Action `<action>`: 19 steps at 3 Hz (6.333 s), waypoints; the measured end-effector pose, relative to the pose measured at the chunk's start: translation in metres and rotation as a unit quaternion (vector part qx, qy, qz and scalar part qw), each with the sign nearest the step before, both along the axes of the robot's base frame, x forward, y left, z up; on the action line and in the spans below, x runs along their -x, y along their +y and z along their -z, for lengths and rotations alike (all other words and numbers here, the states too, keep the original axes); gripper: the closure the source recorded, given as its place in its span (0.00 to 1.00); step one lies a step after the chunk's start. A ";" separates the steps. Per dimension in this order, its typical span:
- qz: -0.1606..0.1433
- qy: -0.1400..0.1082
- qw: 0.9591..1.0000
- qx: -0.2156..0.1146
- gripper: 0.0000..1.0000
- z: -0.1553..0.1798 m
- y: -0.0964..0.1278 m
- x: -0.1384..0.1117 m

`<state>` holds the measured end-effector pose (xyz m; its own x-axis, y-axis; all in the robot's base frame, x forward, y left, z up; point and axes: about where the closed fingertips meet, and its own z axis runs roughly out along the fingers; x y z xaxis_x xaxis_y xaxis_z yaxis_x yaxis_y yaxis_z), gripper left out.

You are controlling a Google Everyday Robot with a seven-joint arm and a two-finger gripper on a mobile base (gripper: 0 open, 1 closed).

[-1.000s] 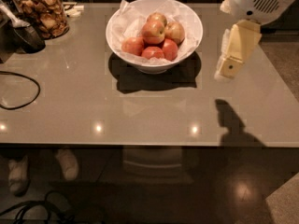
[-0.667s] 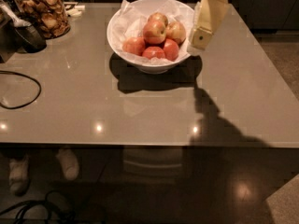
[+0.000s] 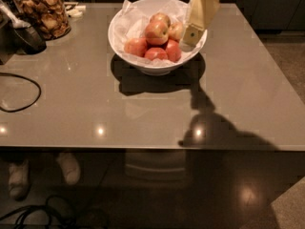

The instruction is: Pick apple from white bowl

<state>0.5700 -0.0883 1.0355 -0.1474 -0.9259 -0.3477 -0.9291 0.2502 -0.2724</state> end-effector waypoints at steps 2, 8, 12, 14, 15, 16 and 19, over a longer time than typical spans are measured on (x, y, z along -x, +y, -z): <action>0.007 0.004 1.000 -0.022 0.00 -0.009 0.043 -0.056; 0.068 0.013 0.997 -0.040 0.25 0.027 0.058 -0.150; 0.077 0.061 0.995 -0.027 0.24 0.081 0.058 -0.166; 0.078 0.085 0.993 -0.022 0.23 0.103 0.058 -0.167; 0.082 0.096 0.992 -0.019 0.24 0.112 0.054 -0.166; 0.073 0.104 0.992 -0.028 0.42 0.116 0.054 -0.164; 0.072 0.104 0.992 -0.028 1.00 0.117 0.054 -0.164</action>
Offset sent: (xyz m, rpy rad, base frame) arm 0.0887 0.0576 0.0268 0.0378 0.0565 -0.0251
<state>0.7337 -0.0344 0.9189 -0.3510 -0.8700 -0.3462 -0.9170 0.3943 -0.0611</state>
